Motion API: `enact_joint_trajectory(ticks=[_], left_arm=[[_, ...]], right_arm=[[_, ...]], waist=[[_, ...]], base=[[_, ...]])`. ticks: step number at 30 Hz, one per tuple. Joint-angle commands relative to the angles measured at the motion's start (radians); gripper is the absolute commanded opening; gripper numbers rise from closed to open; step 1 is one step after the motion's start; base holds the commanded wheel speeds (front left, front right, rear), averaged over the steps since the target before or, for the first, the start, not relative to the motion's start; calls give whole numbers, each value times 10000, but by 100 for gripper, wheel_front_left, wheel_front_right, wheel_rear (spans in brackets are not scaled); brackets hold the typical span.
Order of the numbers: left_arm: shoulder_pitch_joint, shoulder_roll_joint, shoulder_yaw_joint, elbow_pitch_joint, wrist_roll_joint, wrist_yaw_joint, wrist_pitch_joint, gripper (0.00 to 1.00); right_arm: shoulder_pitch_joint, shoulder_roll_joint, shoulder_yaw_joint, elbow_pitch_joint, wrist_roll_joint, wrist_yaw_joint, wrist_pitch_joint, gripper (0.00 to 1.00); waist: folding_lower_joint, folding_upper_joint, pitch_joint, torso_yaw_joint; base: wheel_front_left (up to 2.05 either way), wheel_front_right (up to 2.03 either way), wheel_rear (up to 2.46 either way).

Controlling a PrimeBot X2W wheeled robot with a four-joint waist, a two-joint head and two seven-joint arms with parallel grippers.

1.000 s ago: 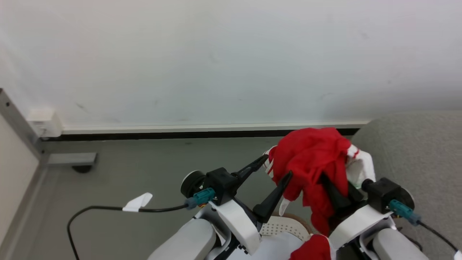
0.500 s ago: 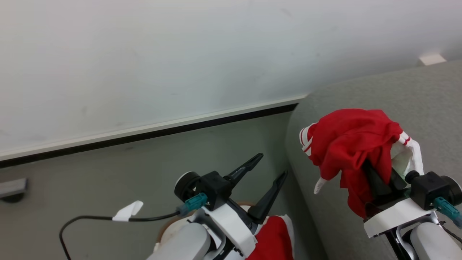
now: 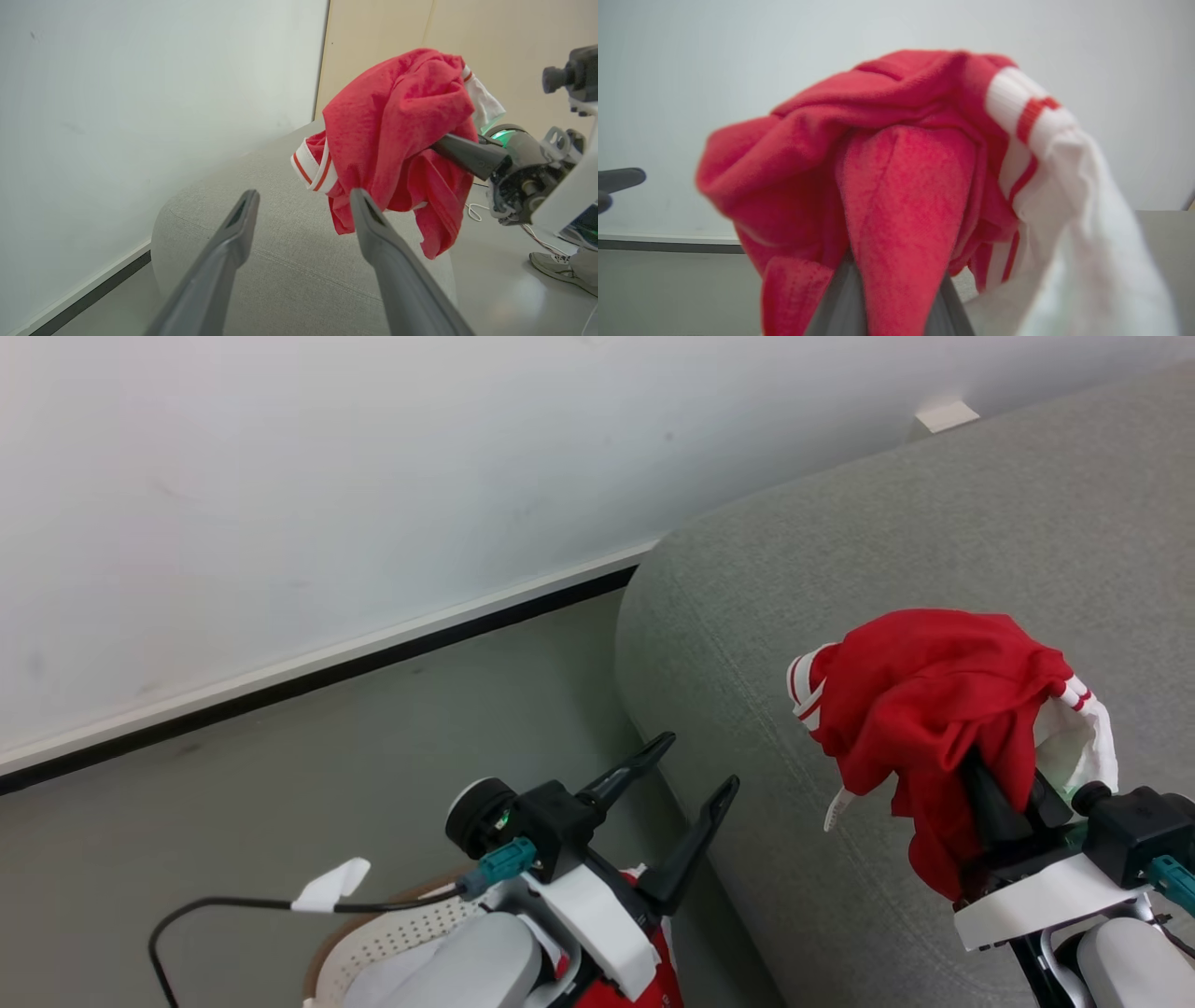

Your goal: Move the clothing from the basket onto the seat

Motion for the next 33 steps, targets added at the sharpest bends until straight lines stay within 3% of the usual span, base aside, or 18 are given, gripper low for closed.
enact_joint_trajectory(ticks=[1,13,20,33], left_arm=[[24,6,38,48,137,-21,-8,100],[-112,-39,-25,103,322,-96,-8,100],[-680,87,-222,-5,469,-105,-8,100],[-2405,468,-763,-278,640,-113,59,100]], right_arm=[[113,-3,-47,-72,-85,-22,-3,0],[-249,-142,-234,-27,77,-22,-3,0],[-1693,-990,-342,546,685,-22,-3,0],[-5815,-2903,-245,3399,1925,-22,49,0]], waist=[[-1,0,86,-150],[-1,0,294,18],[-1,0,1327,563],[-1,0,4410,1776]], base=[[0,0,0],[0,0,0],[0,0,0],[0,0,0]])
